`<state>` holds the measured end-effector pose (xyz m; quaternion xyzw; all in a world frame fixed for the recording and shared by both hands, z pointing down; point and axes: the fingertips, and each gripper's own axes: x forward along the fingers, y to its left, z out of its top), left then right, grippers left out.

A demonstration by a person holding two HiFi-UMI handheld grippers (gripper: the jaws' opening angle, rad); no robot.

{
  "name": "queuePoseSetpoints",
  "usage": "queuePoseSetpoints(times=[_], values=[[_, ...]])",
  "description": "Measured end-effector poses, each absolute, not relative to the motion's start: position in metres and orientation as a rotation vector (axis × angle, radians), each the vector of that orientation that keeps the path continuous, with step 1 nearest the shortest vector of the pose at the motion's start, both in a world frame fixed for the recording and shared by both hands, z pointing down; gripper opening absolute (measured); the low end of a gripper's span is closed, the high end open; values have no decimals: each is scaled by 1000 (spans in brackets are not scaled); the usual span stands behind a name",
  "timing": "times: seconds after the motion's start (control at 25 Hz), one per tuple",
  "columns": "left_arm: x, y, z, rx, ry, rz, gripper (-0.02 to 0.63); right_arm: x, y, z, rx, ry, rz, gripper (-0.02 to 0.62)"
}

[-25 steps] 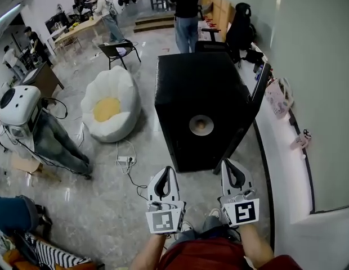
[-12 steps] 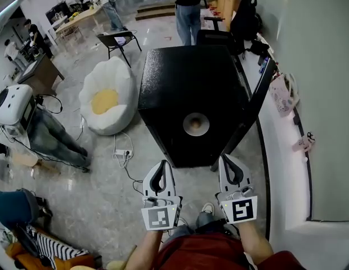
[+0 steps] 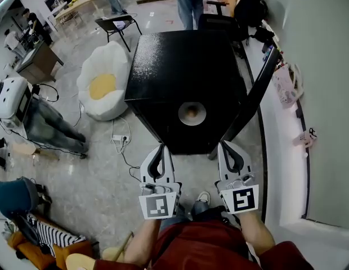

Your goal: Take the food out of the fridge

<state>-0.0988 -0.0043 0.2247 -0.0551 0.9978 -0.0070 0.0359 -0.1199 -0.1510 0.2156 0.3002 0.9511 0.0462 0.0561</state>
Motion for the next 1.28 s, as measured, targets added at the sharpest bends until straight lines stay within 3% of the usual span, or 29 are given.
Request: queuePoseSetpoints(times=[1.28], values=[[-110, 45, 255, -270, 3068, 120, 14, -124, -86, 257, 908, 2980, 254, 21]])
